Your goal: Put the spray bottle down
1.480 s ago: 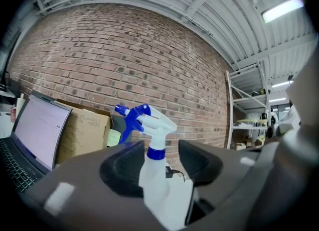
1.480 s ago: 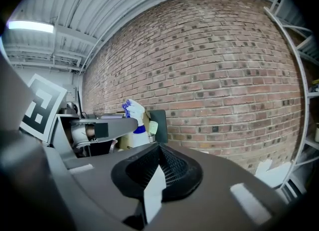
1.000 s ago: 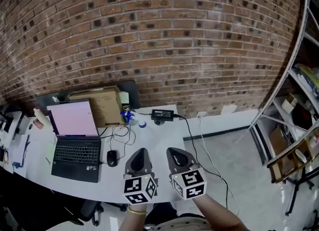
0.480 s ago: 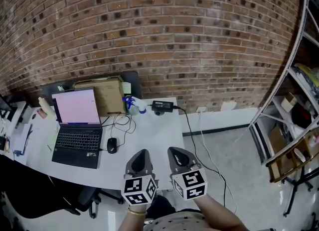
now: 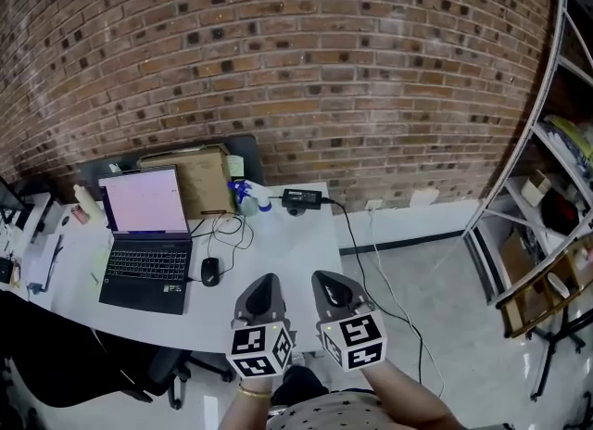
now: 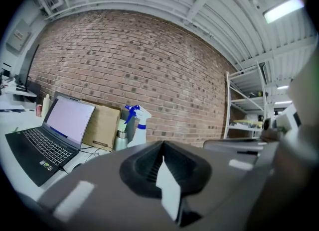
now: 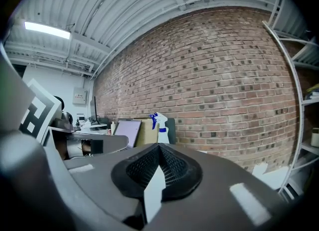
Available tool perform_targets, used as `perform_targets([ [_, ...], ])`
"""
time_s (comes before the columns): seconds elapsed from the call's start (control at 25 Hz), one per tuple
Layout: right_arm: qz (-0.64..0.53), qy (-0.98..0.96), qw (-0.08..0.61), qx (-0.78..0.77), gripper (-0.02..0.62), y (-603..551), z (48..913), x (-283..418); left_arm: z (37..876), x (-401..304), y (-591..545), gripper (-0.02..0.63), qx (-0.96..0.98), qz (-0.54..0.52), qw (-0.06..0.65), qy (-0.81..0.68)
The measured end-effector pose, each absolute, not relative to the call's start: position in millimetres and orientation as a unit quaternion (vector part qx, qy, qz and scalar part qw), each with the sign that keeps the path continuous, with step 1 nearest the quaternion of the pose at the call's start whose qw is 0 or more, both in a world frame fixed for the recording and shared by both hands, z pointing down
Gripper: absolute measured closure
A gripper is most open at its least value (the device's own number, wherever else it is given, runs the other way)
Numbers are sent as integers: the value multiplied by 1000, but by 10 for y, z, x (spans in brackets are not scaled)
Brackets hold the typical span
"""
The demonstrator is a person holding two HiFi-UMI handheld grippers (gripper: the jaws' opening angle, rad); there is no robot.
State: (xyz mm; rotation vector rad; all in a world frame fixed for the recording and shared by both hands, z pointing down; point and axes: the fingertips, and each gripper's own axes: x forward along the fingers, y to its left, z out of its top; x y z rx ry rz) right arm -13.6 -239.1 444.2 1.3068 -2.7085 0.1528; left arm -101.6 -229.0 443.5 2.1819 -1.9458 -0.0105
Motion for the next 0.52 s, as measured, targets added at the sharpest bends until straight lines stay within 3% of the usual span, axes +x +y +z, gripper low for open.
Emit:
perform_targets([
  [0.52,46,-901,55,429,597,-2383,4373,-218,4429,-1067,-2279,597,743,3,110,-660],
])
